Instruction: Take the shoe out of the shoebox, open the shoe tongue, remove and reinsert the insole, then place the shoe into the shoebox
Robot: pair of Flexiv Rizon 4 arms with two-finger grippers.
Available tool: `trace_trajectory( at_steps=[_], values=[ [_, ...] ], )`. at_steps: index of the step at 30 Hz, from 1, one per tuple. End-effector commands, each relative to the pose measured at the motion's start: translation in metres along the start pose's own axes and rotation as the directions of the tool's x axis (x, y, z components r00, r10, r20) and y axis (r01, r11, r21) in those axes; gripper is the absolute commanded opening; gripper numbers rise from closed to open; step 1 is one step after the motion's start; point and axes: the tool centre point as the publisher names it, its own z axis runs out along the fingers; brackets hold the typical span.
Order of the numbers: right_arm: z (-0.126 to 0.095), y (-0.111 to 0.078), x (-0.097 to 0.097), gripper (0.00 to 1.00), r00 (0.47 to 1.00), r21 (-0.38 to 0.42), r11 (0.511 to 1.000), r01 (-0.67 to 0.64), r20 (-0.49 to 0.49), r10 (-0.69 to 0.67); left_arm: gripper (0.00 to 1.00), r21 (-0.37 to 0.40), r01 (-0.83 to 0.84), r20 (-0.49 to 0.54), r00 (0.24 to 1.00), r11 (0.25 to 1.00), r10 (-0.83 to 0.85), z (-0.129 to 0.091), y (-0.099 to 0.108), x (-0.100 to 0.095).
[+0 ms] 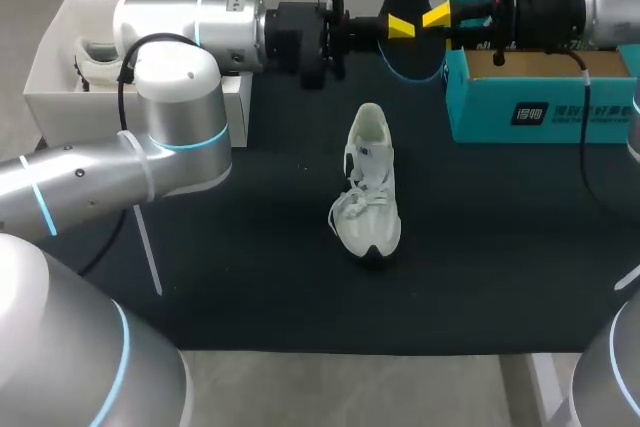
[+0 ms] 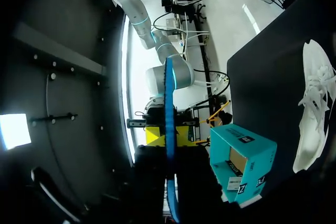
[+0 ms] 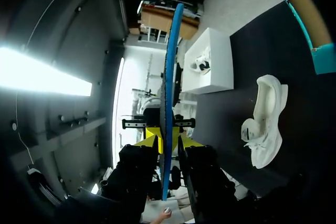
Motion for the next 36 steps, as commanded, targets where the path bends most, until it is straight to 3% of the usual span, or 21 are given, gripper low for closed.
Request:
trace_trajectory(
  at_steps=[1,3,4,5,13,14,15,16,21,27,36],
  values=[
    [0.002,-0.002,0.0,0.21,1.0,-0.002,1.0,-0.004,0.005,0.004,0.0,-0.005,-0.004,0.004,1.0,1.0,0.004,0.002,0.0,0.001],
    [0.002,-0.002,0.0,0.13,1.0,-0.001,1.0,-0.005,0.005,0.005,0.0,-0.005,-0.004,0.005,1.0,1.0,0.004,0.002,0.0,0.001],
    [0.002,-0.002,0.0,0.02,1.0,-0.001,1.0,-0.004,0.006,0.004,0.0,0.0,-0.001,0.005,1.0,1.0,0.001,0.002,-0.001,0.0],
    [0.003,-0.002,0.0,0.0,1.0,-0.001,1.0,-0.005,0.005,0.005,0.0,0.002,0.0,0.008,1.0,1.0,0.0,0.002,-0.001,0.0],
    [0.005,-0.004,-0.001,0.0,1.0,-0.004,1.0,-0.005,-0.002,0.005,0.0,0.024,0.0,0.004,1.0,1.0,0.0,0.0,-0.005,0.001],
    [0.005,-0.004,-0.001,0.0,1.0,-0.008,1.0,-0.003,0.0,0.003,0.31,0.027,0.0,0.012,1.0,1.0,0.0,-0.002,-0.005,0.001],
    [0.005,-0.004,-0.001,0.0,1.0,-0.013,1.0,0.0,0.001,0.0,0.84,0.042,0.007,0.021,1.0,0.999,-0.007,-0.004,-0.005,0.001],
    [0.004,-0.005,-0.002,0.0,1.0,-0.019,1.0,0.004,0.002,-0.004,1.0,0.046,0.009,0.029,1.0,0.999,-0.01,-0.007,-0.005,0.0],
    [0.001,-0.002,-0.001,0.0,1.0,-0.042,0.999,0.021,0.001,-0.021,1.0,0.038,0.006,-0.003,1.0,0.999,-0.005,-0.033,0.0,-0.005],
    [-0.002,0.002,0.0,0.0,0.999,-0.052,0.998,0.032,0.0,-0.032,1.0,0.061,0.006,-0.093,0.996,0.998,0.0,-0.08,0.002,-0.013],
    [-0.002,0.004,-0.003,0.0,0.999,-0.065,0.997,0.035,-0.001,-0.035,1.0,0.045,0.094,-0.198,0.977,0.995,-0.084,-0.139,-0.011,-0.016]
  ],
)
